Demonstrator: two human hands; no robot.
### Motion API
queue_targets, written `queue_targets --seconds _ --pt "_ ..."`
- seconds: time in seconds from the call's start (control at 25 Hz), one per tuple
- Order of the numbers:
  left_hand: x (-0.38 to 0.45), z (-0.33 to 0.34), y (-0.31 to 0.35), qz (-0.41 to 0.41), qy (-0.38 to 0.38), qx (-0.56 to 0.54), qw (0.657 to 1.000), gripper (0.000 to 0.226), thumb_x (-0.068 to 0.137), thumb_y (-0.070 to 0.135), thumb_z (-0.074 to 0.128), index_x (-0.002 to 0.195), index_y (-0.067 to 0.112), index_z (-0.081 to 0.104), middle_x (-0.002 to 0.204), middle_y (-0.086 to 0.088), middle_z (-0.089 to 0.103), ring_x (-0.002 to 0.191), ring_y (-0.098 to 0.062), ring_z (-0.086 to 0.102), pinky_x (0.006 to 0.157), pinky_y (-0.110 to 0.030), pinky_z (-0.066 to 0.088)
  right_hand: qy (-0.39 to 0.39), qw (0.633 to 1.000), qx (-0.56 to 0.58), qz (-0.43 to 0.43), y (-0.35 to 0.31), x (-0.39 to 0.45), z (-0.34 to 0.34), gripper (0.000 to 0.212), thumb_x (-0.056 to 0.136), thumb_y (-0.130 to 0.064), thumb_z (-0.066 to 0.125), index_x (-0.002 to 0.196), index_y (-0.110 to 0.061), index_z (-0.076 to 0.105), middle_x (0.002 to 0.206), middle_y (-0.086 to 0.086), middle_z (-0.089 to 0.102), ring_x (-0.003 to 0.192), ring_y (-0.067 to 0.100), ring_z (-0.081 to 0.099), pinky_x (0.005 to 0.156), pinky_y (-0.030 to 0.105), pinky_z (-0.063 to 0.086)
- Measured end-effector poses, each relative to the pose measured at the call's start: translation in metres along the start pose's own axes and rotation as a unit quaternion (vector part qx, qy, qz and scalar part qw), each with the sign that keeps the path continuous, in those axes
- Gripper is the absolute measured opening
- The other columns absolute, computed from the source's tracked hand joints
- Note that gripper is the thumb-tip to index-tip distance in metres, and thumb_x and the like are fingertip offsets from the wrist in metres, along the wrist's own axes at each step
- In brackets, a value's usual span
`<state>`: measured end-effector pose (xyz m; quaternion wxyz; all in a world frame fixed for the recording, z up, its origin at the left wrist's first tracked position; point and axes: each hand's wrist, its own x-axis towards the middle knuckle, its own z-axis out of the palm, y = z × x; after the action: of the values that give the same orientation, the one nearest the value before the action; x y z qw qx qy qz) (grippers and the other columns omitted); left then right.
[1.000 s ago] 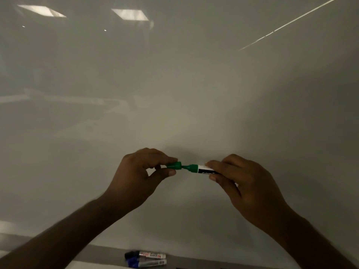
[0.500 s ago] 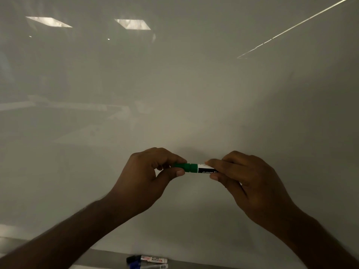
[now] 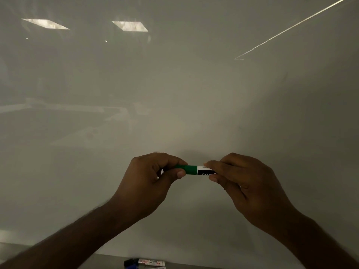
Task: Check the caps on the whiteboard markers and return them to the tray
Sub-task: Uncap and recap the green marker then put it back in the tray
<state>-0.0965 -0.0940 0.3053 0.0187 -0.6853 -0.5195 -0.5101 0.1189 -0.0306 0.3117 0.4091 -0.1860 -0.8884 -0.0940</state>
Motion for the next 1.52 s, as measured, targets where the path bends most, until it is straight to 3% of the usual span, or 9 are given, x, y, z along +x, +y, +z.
queue_targets --seconds 0.08,0.28,0.44,0.56,0.8,0.96,1.2,1.52 --pt "0.001 0.001 -0.003 0.0 -0.009 0.017 1.0 0.019 0.079 0.017 0.072 0.087 0.035 0.073 0.069 0.014 0.067 0.074 -0.01 0.055 0.06 -0.015 0.041 -0.007 1.0 0.005 0.008 0.004 -0.001 0.004 0.026 0.092 -0.025 0.055 0.113 -0.016 0.066 0.08 0.001 0.063 0.066 0.019 0.055 0.057 0.04 0.048" --pt "-0.001 0.008 -0.016 0.016 -0.034 0.047 0.998 0.021 0.078 0.019 0.074 0.094 0.032 0.071 0.075 0.03 0.059 0.078 0.008 0.055 0.064 -0.004 0.039 -0.02 0.994 0.085 0.071 0.017 -0.013 0.025 0.028 0.091 -0.019 0.054 0.117 -0.012 0.064 0.095 0.002 0.064 0.086 0.017 0.057 0.074 0.038 0.051" --pt "-0.013 0.029 -0.046 0.0 -0.071 0.085 0.994 0.023 0.077 0.022 0.074 0.098 0.03 0.07 0.08 0.031 0.056 0.078 0.005 0.057 0.061 -0.006 0.037 -0.061 0.987 0.096 0.112 0.03 -0.034 0.055 0.027 0.09 -0.007 0.058 0.116 -0.009 0.064 0.098 0.007 0.066 0.09 0.023 0.056 0.078 0.043 0.049" --pt "-0.028 0.055 -0.072 -0.015 -0.103 0.092 0.99 0.022 0.077 0.02 0.075 0.098 0.026 0.071 0.084 0.021 0.063 0.075 0.005 0.055 0.064 -0.009 0.037 -0.098 0.981 0.075 0.149 0.041 -0.056 0.081 0.025 0.089 -0.009 0.062 0.113 -0.012 0.067 0.098 0.006 0.069 0.09 0.023 0.055 0.079 0.043 0.047" --pt "-0.072 0.115 -0.132 -0.097 -0.188 0.082 0.974 0.018 0.08 0.022 0.072 0.096 0.031 0.071 0.093 0.014 0.071 0.073 0.003 0.056 0.064 -0.008 0.037 -0.195 0.958 0.027 0.207 0.06 -0.117 0.147 0.026 0.091 -0.016 0.057 0.114 -0.024 0.066 0.102 -0.004 0.071 0.093 0.018 0.051 0.075 0.031 0.027" --pt "-0.11 0.152 -0.168 -0.16 -0.238 0.1 0.953 0.02 0.081 0.018 0.07 0.098 0.03 0.072 0.097 0.008 0.073 0.074 0.0 0.056 0.068 -0.012 0.039 -0.265 0.928 0.046 0.259 0.064 -0.161 0.195 0.028 0.092 -0.015 0.053 0.117 -0.025 0.064 0.112 -0.004 0.069 0.102 0.02 0.05 0.082 0.033 0.031" --pt "-0.159 0.197 -0.198 -0.246 -0.303 0.137 0.91 0.025 0.084 0.017 0.062 0.105 0.029 0.069 0.109 0.004 0.07 0.094 -0.012 0.061 0.083 -0.024 0.048 -0.359 0.886 0.043 0.291 0.061 -0.204 0.246 0.036 0.086 -0.012 0.05 0.114 -0.025 0.067 0.113 0.0 0.07 0.105 0.024 0.053 0.088 0.03 0.041" --pt "-0.173 0.217 -0.217 -0.253 -0.377 0.156 0.877 0.019 0.081 0.015 0.063 0.094 0.027 0.069 0.098 0.002 0.07 0.085 -0.013 0.063 0.073 -0.023 0.047 -0.386 0.868 0.043 0.308 0.059 -0.225 0.275 0.035 0.084 -0.013 0.056 0.115 -0.025 0.066 0.108 0.006 0.069 0.102 0.026 0.056 0.087 0.03 0.044"
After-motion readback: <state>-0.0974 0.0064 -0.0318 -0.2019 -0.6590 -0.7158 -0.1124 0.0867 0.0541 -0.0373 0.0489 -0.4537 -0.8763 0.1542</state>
